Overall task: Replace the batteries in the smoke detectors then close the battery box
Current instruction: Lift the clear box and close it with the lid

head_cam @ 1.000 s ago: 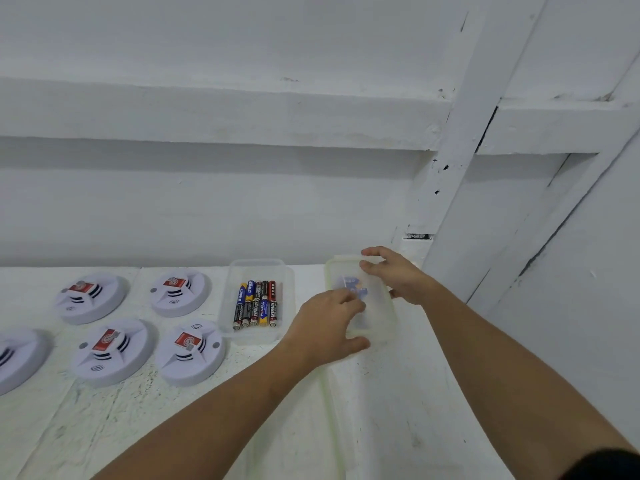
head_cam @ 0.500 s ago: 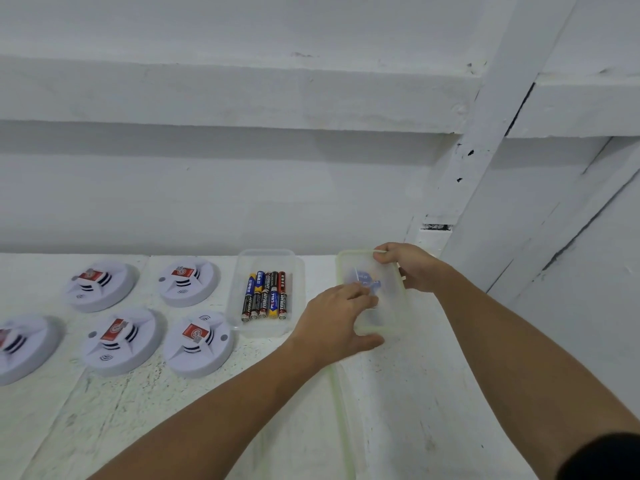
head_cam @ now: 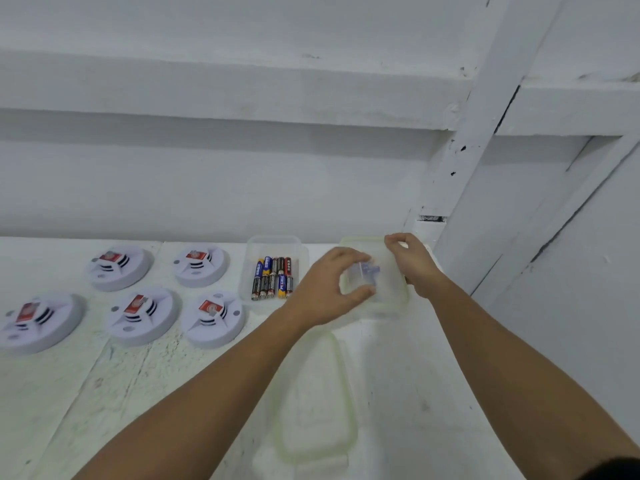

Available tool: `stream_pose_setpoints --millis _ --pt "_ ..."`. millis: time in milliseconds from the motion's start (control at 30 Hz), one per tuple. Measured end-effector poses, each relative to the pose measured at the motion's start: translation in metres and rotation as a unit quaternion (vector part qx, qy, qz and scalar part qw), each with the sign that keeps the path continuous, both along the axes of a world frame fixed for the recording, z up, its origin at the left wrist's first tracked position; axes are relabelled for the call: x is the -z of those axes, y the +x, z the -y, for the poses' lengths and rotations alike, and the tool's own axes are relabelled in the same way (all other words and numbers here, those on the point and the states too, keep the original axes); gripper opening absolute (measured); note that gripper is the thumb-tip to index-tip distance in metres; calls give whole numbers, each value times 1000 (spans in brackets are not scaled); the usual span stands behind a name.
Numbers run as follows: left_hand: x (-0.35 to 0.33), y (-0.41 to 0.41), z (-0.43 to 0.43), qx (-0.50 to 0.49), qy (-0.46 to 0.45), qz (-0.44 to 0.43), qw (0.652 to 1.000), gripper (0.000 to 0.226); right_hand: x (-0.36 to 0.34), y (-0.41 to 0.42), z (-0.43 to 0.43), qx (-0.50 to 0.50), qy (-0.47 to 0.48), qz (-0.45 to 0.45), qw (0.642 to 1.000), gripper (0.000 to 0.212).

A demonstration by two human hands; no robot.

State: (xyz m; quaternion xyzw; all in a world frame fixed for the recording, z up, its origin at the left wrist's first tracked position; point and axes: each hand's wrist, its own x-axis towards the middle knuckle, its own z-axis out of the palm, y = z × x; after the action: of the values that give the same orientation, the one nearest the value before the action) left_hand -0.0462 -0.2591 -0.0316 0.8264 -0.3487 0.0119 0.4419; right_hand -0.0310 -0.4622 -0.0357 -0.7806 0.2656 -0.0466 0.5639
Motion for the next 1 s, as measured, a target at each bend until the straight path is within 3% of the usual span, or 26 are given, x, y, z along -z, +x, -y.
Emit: stream_pose_setpoints --millis 267,367,433,567,667,800,1000 --pt "50 -78 -68 -168 -9 12 986 36 13 -94 -31 136 43 44 989 33" --pt "58 -102 -80 -206 22 32 978 41 20 -133 -54 166 39 44 984 28" --pt "60 -110 -88 -264 59 -3 963 44 26 -152 -71 166 18 38 985 26" --pt "59 -125 -97 -314 148 -98 933 58 37 -177 -108 62 -110 -10 992 28" --pt "54 -133 -93 -296 171 -138 930 62 40 -180 -131 -48 -255 -83 962 43" --pt "49 -132 -90 -309 92 -217 921 56 36 -176 -150 -75 -291 -131 945 47" --pt "45 -127 -99 -300 -163 -330 880 50 30 -174 -145 -51 -159 -144 975 51"
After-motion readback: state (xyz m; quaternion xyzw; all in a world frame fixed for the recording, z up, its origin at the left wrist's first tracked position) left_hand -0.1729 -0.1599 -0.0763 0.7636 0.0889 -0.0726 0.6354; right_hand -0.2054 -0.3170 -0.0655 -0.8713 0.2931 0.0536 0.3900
